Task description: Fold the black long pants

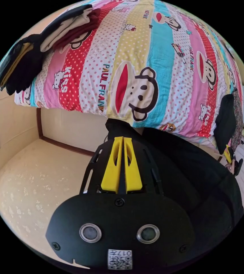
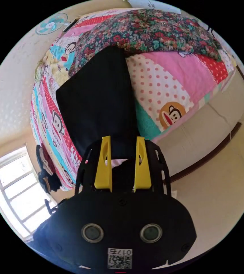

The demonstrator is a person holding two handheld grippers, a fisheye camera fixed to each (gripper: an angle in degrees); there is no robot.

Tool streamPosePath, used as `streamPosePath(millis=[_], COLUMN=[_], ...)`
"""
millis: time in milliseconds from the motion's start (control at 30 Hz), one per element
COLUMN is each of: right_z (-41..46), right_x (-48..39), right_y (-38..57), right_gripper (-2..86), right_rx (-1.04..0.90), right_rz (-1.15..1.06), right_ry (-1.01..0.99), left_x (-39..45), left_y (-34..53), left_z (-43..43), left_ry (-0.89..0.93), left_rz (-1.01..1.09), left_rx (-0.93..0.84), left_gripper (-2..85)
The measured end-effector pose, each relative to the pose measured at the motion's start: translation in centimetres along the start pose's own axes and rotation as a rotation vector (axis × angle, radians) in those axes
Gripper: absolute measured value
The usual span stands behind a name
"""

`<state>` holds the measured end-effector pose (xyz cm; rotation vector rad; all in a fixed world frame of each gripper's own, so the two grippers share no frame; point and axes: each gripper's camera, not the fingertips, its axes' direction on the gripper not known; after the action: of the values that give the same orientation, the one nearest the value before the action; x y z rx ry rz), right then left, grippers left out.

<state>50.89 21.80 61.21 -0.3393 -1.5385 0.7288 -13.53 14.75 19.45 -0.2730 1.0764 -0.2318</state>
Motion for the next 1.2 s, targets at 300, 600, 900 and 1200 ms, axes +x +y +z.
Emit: streamPosePath(millis=[300,600,900,1200], right_z=[-10.5,-23.4,-21.8,7.9], right_x=[-17.7,-37.6,-40.4,-20.8], right_y=[5.5,17.3,23.9,19.6], right_gripper=[2.9,1.2,0.8,1.0], right_rx=[0.127,0.095,0.033,-0.32], right_rz=[-0.64,-1.103,-1.146,-0.752], right_ry=[-0.646,-1.098,-1.362,-0.1], left_x=[-0.2,3.1,2.8,-4.0], left_y=[3.7,1.1,-1.6,0.0], left_z=[0.6,-3.2,-3.9,1.3], left_ry=[0.051,0.172,0.285,0.402], left_rz=[-0.126,-0.076,-0.104,-0.352], left_rx=[0.068,0.248,0.293,0.227], left_gripper=[-0.5,-0.5,-0.5,-0.5])
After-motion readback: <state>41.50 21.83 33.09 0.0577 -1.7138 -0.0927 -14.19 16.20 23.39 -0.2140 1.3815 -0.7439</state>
